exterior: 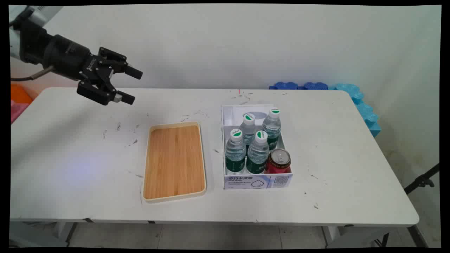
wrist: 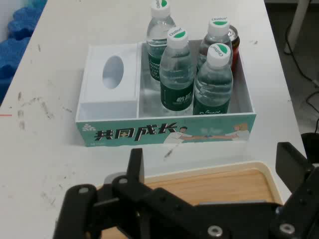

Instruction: Pick up the green bottle from the white box

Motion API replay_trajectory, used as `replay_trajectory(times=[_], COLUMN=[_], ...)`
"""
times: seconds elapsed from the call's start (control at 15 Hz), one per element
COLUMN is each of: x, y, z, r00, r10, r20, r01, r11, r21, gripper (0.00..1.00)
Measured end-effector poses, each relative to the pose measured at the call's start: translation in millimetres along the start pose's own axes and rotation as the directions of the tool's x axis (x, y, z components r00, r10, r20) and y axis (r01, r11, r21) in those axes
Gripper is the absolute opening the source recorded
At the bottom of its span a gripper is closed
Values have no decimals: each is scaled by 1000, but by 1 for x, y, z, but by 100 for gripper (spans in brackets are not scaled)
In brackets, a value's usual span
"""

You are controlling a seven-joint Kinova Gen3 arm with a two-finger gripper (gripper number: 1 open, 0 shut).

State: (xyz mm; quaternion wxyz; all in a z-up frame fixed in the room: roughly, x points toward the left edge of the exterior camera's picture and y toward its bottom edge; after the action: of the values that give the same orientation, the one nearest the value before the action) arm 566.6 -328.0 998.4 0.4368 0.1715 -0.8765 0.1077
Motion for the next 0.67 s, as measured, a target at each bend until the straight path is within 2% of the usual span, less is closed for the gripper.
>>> replay_trajectory(times=[0.67], x=[12], y=[6], z=[14], r00=[999], r10=[1], r20=[41], r01=[0], r11=[1000], r21=[-17], gripper=[100])
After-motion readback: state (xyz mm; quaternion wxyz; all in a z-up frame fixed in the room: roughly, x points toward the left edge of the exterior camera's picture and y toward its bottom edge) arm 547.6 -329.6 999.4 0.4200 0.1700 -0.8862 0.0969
